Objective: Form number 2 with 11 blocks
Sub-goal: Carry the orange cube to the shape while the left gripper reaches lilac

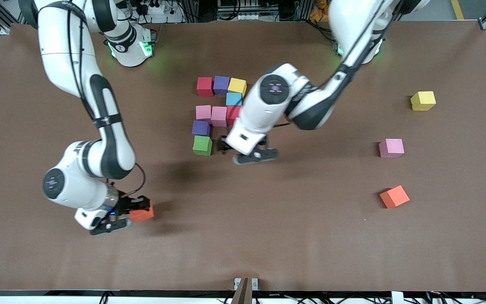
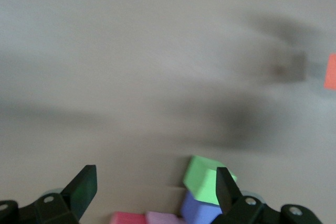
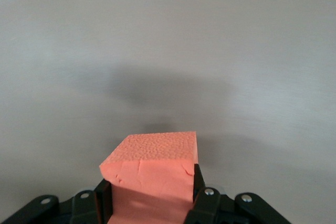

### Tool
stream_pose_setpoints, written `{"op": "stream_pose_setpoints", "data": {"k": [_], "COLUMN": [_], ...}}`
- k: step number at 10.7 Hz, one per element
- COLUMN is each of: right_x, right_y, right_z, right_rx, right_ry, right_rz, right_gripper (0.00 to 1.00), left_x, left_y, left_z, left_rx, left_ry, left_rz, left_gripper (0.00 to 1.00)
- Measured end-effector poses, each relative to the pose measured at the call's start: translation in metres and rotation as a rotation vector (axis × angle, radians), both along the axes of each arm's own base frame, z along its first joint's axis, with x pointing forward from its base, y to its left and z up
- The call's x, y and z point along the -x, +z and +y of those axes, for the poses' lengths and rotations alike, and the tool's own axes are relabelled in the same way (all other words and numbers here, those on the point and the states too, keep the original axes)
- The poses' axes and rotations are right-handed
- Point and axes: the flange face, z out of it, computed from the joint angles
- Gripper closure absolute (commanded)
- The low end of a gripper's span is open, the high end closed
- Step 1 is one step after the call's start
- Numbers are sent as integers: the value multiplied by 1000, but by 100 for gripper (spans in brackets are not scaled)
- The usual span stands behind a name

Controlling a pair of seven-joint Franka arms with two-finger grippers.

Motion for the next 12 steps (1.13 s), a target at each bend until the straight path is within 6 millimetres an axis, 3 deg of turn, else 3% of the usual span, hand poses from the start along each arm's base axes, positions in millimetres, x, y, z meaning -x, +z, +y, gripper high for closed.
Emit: {"op": "stream_pose_setpoints", "data": {"k": [2, 5, 9, 12], "right_x": [15, 41, 83, 132], "right_y": [0, 0, -6, -12], "right_z": [56, 128, 199, 240], "right_rx": [0, 3, 4, 3], "right_ry": [82, 253, 615, 802], "right_rz": [0, -16, -31, -37], "right_gripper": [77, 77, 76, 76], "left_x": [-10, -23, -27, -22], "left_y": [8, -1, -56, -83], "left_z": [67, 184, 330, 423], "left_rx": [-54, -133, -185, -187], "left_ry": [-30, -109, -215, -263], "left_rz": [-15, -12, 72, 113], "left_gripper": [0, 0, 0, 0]}}
